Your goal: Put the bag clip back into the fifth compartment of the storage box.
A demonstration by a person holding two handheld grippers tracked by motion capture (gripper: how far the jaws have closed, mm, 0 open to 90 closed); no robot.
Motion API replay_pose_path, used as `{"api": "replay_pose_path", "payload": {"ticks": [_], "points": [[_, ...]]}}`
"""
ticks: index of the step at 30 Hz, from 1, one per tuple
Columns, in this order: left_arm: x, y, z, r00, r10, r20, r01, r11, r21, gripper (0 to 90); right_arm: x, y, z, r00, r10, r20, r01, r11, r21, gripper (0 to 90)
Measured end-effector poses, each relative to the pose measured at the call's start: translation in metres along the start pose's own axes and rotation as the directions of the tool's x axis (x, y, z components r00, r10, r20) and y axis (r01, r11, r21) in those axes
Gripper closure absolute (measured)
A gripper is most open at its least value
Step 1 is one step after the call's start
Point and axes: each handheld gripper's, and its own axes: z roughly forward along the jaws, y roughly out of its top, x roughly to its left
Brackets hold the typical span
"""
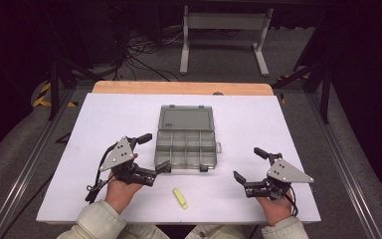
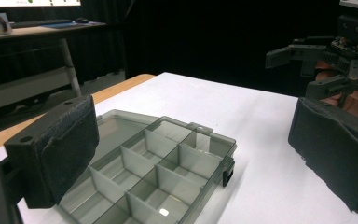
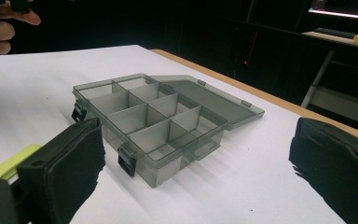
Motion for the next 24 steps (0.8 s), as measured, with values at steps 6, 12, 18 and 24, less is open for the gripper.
{"api": "replay_pose_path", "payload": {"ticks": [6, 12, 18, 24], "points": [[-0.004, 0.002, 0.006, 0.9997, 0.020, 0.016, -0.020, 0.9997, 0.016, 2.5, 0.000, 0.000, 0.000, 1.0000, 0.000, -0.001, 0.000, 1.000, 0.000, 3.2], [-0.004, 0.003, 0.012, 0.9995, 0.009, 0.029, -0.010, 0.9997, 0.023, 2.9, 0.000, 0.000, 0.000, 1.0000, 0.000, -0.001, 0.000, 1.000, 0.000, 3.2], [-0.005, 0.002, 0.020, 0.9980, -0.007, 0.063, 0.004, 0.9981, 0.061, 5.1, 0.000, 0.000, 0.000, 1.0000, -0.003, -0.002, 0.003, 1.000, 0.005, 3.2], [-0.001, 0.005, 0.020, 0.9931, -0.056, 0.103, 0.043, 0.9914, 0.123, 10.5, 0.000, 0.000, 0.000, 1.0000, -0.006, -0.003, 0.006, 1.000, 0.005, 3.3]]}}
